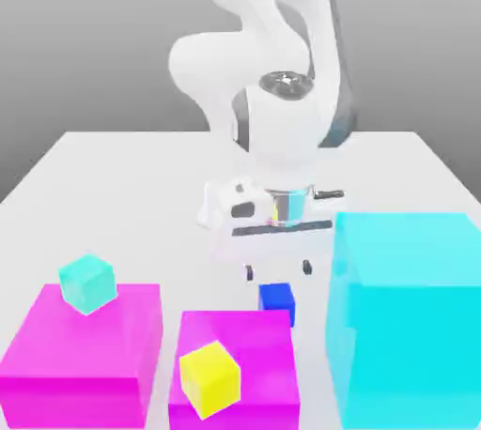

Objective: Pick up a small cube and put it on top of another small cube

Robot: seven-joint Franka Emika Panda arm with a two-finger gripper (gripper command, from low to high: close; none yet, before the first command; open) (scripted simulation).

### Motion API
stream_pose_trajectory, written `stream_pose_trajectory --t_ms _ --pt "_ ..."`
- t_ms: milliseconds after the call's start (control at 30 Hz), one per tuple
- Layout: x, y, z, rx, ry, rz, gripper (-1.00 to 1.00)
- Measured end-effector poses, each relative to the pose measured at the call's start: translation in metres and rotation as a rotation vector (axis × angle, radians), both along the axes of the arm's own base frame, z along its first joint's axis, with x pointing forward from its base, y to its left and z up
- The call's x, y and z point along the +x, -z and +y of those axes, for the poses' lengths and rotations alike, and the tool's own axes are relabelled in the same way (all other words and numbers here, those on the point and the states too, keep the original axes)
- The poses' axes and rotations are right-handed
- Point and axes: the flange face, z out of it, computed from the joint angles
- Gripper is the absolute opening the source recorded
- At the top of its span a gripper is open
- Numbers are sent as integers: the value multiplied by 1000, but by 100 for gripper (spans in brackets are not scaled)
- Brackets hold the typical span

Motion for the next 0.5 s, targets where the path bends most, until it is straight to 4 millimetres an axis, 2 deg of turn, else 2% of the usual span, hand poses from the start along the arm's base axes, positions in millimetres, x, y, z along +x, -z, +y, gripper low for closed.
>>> stream_pose_trajectory --t_ms 200,233,433,500 --pt "-1 42 0 -1 6 0 0" --pt "-2 48 -1 -2 6 -1 -100" --pt "-2 52 -1 -3 6 -1 -100" --pt "-1 45 0 -1 6 -1 -100"
